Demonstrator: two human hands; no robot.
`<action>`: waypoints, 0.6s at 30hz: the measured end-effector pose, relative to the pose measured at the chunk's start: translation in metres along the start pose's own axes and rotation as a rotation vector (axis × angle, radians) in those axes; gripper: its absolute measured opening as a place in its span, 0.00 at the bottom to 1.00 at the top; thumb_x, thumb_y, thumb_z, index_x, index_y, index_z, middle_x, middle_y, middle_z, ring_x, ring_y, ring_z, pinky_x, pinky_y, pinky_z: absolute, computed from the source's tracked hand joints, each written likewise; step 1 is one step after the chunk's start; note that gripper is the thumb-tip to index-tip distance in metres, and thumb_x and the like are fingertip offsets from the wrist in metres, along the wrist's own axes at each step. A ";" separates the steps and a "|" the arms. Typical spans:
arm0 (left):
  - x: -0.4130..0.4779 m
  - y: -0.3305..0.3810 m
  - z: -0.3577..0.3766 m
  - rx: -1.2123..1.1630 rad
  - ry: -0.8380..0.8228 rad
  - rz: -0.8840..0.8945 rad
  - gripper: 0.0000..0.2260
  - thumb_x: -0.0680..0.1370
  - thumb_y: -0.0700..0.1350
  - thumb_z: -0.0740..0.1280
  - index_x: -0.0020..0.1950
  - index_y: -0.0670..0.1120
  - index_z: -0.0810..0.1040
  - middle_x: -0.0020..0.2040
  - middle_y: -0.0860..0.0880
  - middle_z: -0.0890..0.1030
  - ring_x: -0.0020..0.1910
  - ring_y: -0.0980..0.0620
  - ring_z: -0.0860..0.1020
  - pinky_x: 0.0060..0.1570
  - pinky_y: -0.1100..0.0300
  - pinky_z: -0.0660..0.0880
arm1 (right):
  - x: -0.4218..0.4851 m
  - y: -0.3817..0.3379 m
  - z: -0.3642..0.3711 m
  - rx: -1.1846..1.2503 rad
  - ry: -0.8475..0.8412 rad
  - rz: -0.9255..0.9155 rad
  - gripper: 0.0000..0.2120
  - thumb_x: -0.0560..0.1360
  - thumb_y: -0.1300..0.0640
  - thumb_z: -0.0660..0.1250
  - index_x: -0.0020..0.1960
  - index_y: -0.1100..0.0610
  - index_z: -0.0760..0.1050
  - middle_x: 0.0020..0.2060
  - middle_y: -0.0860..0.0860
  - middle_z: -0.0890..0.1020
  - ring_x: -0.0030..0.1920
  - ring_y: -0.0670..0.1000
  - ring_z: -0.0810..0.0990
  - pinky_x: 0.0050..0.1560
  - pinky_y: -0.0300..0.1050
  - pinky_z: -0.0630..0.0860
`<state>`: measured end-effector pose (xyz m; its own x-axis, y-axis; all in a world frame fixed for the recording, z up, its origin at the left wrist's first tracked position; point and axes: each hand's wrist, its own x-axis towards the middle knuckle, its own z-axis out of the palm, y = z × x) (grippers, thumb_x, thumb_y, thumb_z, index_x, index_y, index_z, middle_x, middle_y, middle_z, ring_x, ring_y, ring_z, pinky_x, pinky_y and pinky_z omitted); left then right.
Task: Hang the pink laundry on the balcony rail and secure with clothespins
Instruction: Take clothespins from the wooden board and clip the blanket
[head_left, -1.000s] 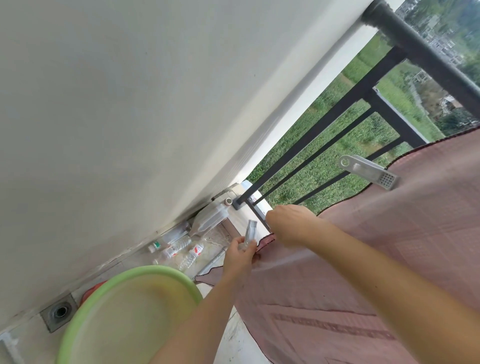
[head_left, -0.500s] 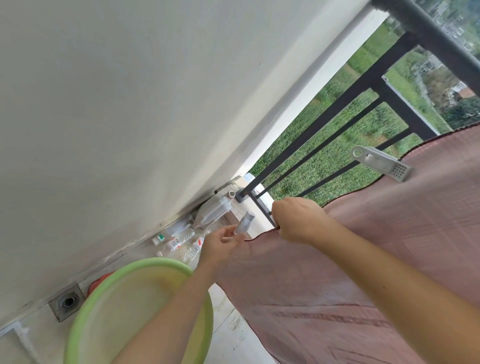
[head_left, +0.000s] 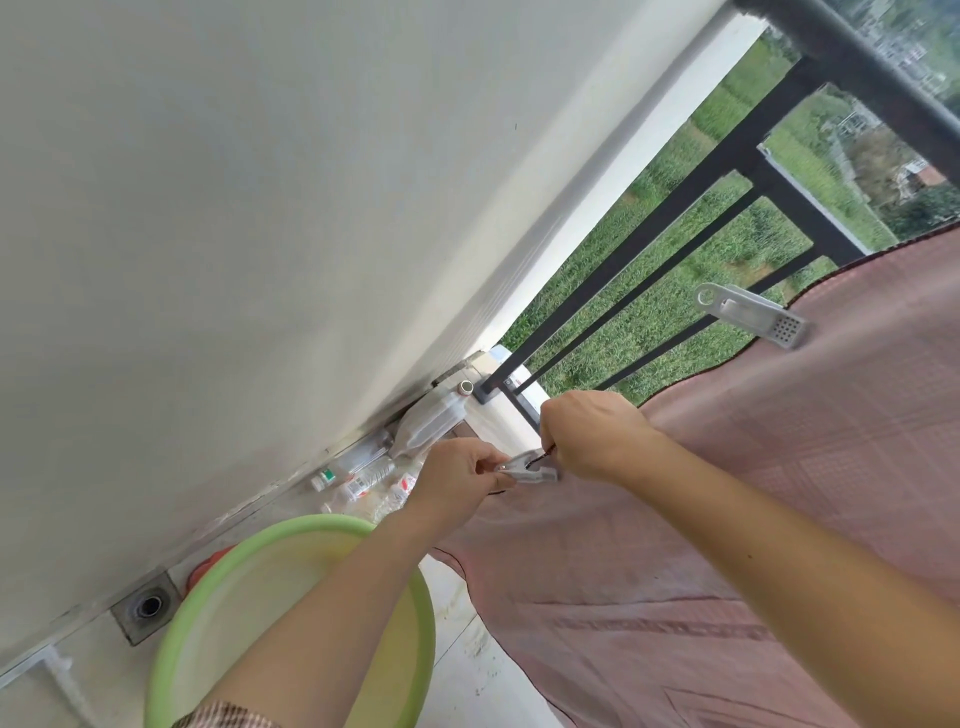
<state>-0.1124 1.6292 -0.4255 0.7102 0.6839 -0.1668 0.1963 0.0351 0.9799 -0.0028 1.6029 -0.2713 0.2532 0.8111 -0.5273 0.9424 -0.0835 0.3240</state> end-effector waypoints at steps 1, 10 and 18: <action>0.003 -0.001 -0.002 0.045 -0.017 0.006 0.08 0.67 0.41 0.76 0.45 0.43 0.85 0.36 0.45 0.81 0.30 0.60 0.70 0.32 0.70 0.66 | 0.000 0.000 0.000 -0.001 0.004 -0.006 0.18 0.70 0.70 0.60 0.29 0.54 0.59 0.28 0.49 0.63 0.35 0.55 0.66 0.27 0.42 0.60; 0.025 -0.006 -0.015 0.505 -0.264 0.013 0.07 0.72 0.43 0.72 0.39 0.39 0.80 0.33 0.55 0.71 0.36 0.53 0.69 0.35 0.61 0.64 | 0.000 0.000 0.002 -0.076 0.084 -0.090 0.18 0.63 0.75 0.57 0.28 0.54 0.57 0.27 0.49 0.59 0.35 0.54 0.63 0.26 0.42 0.57; 0.030 -0.005 -0.014 0.558 -0.273 0.033 0.09 0.76 0.39 0.67 0.55 0.38 0.79 0.46 0.46 0.74 0.48 0.46 0.75 0.44 0.59 0.69 | 0.001 0.000 0.006 -0.129 0.111 -0.107 0.19 0.62 0.76 0.57 0.28 0.54 0.56 0.27 0.50 0.59 0.35 0.54 0.63 0.27 0.42 0.56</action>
<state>-0.1015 1.6598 -0.4343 0.8547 0.4643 -0.2322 0.4431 -0.4195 0.7923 -0.0012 1.6003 -0.2769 0.1209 0.8710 -0.4763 0.9249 0.0754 0.3726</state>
